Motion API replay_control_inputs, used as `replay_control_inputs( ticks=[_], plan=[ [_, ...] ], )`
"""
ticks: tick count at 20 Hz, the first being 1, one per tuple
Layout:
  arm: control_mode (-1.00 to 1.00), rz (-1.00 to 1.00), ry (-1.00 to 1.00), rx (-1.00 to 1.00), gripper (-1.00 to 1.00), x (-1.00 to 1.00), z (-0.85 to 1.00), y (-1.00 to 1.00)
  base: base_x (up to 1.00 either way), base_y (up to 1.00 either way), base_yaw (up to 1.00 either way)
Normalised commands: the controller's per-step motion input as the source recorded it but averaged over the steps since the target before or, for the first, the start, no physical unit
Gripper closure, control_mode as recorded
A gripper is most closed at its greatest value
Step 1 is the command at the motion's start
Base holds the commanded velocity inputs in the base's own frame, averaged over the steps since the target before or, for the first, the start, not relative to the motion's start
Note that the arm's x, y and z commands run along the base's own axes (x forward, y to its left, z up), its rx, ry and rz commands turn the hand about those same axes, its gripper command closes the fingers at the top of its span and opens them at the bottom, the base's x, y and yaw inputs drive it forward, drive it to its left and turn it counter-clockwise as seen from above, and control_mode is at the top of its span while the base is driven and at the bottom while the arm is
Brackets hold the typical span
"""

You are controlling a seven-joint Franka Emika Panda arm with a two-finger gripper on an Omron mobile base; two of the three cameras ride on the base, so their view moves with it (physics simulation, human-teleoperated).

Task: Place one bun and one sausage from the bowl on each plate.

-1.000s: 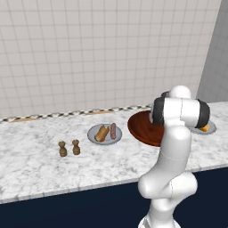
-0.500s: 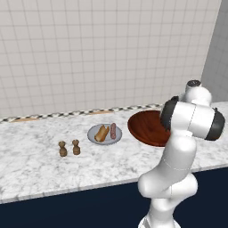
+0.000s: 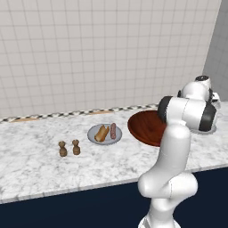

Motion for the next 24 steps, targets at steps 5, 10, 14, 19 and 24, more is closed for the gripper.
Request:
replay_control_inputs(
  ticks=[5, 10, 14, 19, 24],
  plan=[
    [-1.0, 0.05, 0.0, 0.0, 1.0, -0.03, -0.27, -0.64, 0.0, 0.0, 0.0],
    [-1.0, 0.07, 0.0, 0.0, -1.0, 0.0, -0.11, -0.39, 0.0, 0.0, 0.0],
    [-1.0, 0.0, 0.0, 0.0, -1.0, 0.01, -0.04, 0.0, 0.0, 0.0, 0.0],
    [-1.0, 0.0, 0.0, 0.0, -1.0, 0.0, -0.05, 0.0, 0.0, 0.0, 0.0],
    [-1.0, 0.03, -0.01, 0.03, -1.0, -0.54, 0.56, 0.57, 0.0, 0.0, 0.0]
  ],
)
